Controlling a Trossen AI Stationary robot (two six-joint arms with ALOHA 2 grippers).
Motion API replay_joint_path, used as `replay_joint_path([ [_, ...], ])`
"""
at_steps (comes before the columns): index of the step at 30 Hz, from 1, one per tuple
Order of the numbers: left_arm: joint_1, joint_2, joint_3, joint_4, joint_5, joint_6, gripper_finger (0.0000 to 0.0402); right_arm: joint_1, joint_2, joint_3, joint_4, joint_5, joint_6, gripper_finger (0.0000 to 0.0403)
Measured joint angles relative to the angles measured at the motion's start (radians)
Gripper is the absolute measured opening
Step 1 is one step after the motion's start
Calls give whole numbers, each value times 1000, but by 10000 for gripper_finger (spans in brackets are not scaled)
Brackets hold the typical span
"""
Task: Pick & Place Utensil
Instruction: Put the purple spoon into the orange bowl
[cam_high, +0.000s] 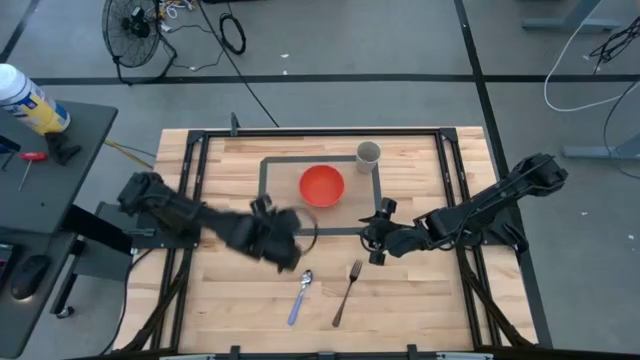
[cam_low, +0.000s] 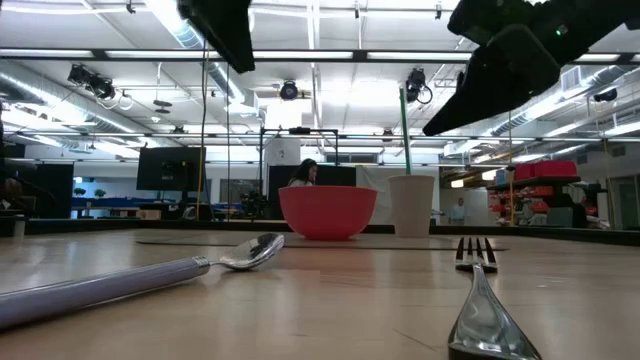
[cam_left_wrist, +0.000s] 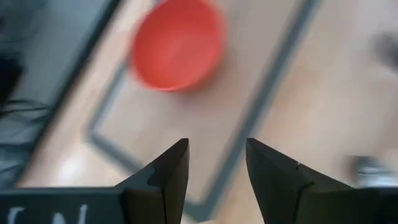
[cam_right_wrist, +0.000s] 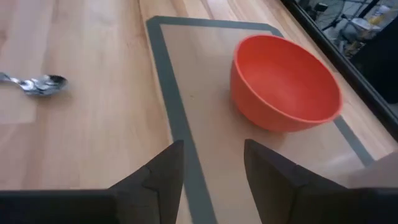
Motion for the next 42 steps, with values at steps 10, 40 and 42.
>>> replay_joint_path([
  [10, -191, 74, -162, 565, 161, 86, 165, 0, 0, 0, 80, 6, -67, 169],
  [40, -124, 405, 34, 385, 480, -589, 165, 2, -1, 0, 35, -73, -99, 169],
  [42, -123, 413, 33, 391, 476, -582, 165, 2, -3, 0, 16, -73, -96, 169],
])
